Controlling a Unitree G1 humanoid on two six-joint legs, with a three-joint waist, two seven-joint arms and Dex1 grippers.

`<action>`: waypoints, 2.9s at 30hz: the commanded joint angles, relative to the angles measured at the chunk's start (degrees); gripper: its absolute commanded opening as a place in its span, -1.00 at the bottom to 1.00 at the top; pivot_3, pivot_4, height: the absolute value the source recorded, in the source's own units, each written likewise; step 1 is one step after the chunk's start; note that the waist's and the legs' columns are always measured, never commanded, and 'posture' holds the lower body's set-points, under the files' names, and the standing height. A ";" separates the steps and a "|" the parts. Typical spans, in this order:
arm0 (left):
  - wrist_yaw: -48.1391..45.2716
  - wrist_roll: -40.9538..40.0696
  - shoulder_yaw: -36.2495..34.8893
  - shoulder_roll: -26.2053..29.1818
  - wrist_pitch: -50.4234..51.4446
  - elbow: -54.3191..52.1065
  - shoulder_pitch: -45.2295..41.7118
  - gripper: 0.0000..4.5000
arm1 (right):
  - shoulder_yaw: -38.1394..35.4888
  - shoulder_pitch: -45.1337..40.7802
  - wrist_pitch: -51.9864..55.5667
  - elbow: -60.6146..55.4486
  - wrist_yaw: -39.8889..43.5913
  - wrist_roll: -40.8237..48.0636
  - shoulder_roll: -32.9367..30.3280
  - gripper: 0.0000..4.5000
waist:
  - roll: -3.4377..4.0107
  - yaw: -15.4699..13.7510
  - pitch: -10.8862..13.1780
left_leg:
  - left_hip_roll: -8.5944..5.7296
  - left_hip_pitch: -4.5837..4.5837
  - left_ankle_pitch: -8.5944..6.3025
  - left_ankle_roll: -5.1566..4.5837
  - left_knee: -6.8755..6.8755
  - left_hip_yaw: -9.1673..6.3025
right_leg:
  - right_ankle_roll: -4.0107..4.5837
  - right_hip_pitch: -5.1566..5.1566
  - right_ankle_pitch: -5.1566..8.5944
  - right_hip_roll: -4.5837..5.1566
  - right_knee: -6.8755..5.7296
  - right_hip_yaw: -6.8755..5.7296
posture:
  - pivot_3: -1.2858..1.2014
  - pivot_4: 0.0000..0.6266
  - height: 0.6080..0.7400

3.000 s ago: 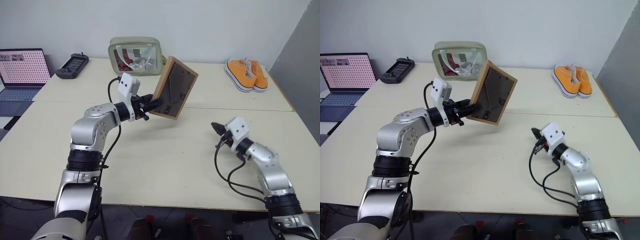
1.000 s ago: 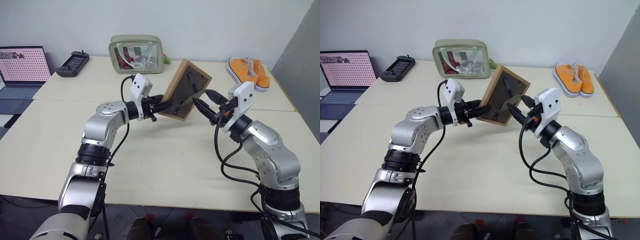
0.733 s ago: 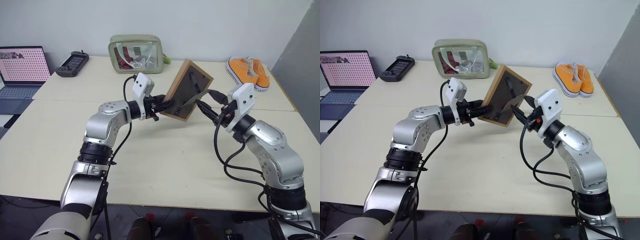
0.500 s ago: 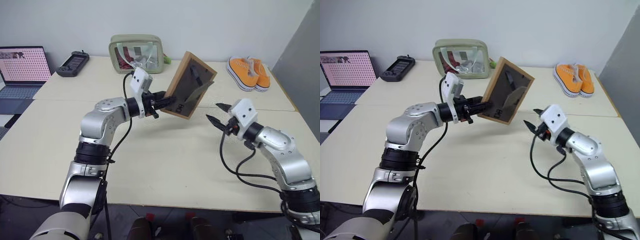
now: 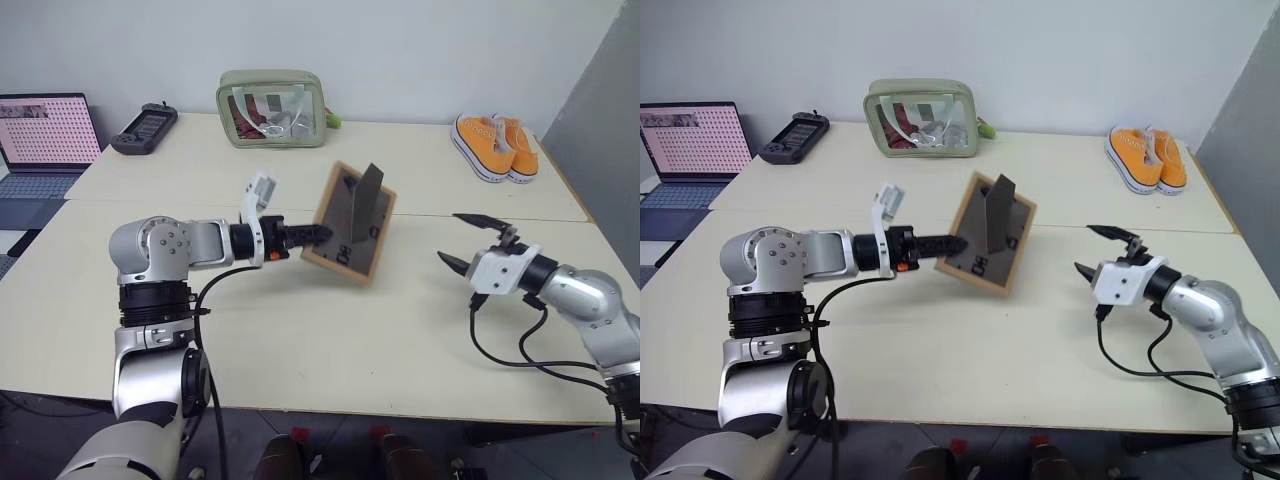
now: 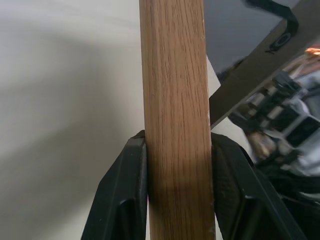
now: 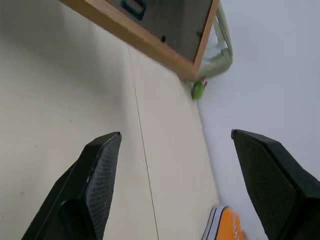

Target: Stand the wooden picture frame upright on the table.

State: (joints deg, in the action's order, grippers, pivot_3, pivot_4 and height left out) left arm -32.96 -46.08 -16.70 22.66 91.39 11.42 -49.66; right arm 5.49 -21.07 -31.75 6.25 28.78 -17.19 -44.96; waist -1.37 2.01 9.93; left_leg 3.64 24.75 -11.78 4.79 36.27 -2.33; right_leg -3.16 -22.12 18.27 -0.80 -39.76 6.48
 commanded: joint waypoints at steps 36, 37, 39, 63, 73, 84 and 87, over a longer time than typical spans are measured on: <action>43.80 -66.92 13.37 9.75 -8.81 7.08 2.25 -0.41 | 6.69 -14.25 -27.41 22.69 -32.10 -21.63 6.08 -0.23 | 0.00 -0.13 -0.01 | -0.09 -0.05 0.12 0.22 0.46 -0.07 | 0.02 0.08 -0.01 0.09 -0.32 0.01 | 0.03 -0.52 1.00; 43.82 -66.92 13.38 9.75 -8.96 6.98 2.33 -0.41 | 6.75 -14.28 -27.19 22.66 -32.20 -21.73 6.07 -0.27 | 0.00 -0.13 -0.01 | -0.08 -0.05 0.12 0.22 0.46 -0.07 | 0.02 0.08 -0.01 0.09 -0.32 0.01 | 0.03 -0.52 1.00; 44.00 -66.92 13.42 9.79 -9.37 6.66 2.48 -0.41 | 6.83 -14.29 -26.37 22.65 -32.32 -22.02 6.21 -0.29 | 0.00 -0.14 -0.01 | -0.09 -0.05 0.12 0.22 0.47 -0.07 | 0.02 0.08 -0.01 0.09 -0.32 0.01 | 0.03 -0.52 1.00; 43.55 -66.92 13.54 11.13 -12.15 2.21 3.86 0.60 | 7.44 -15.16 -25.44 23.31 -32.67 -22.80 6.25 -0.30 | 0.01 -0.13 -0.01 | -0.09 -0.05 0.12 0.22 0.50 -0.09 | 0.02 0.10 -0.01 0.09 -0.32 0.01 | 0.03 -0.52 1.00; 22.80 -22.32 9.51 21.99 -38.66 -33.95 19.41 0.60 | 11.66 -22.57 -29.78 34.51 -23.09 -11.87 10.83 -0.30 | 0.01 0.61 -0.01 | -0.04 -0.07 0.13 0.24 0.39 -0.01 | 0.04 0.10 -0.02 0.06 -0.24 0.05 | 0.03 -0.52 1.00; 30.98 -12.08 -0.97 21.07 -44.30 -60.02 44.79 0.60 | 6.00 -28.61 -3.22 41.17 18.21 28.04 28.76 -0.30 | -0.07 0.73 0.07 | -0.03 -0.38 0.00 0.02 0.24 -0.15 | 0.05 0.57 -0.02 0.12 -0.13 -0.06 | 0.03 -0.52 1.00; 32.94 -13.03 -3.29 21.54 -43.60 -62.48 46.92 0.60 | 3.72 -29.85 4.94 41.28 24.26 32.04 31.29 -0.30 | -0.05 0.35 0.09 | -0.05 -0.38 0.00 0.02 0.25 -0.30 | 0.06 0.61 -0.01 0.13 -0.14 -0.19 | 0.03 -0.52 1.00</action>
State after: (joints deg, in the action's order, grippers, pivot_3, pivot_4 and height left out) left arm -1.47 -58.50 -17.33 43.56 47.99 -48.14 -2.97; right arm 12.19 -48.83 -30.92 48.79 49.30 10.50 -14.32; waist -1.42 2.36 10.02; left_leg 3.59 24.36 -11.79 4.81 36.54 -2.75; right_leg -3.07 -21.46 18.28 -0.67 -39.90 6.13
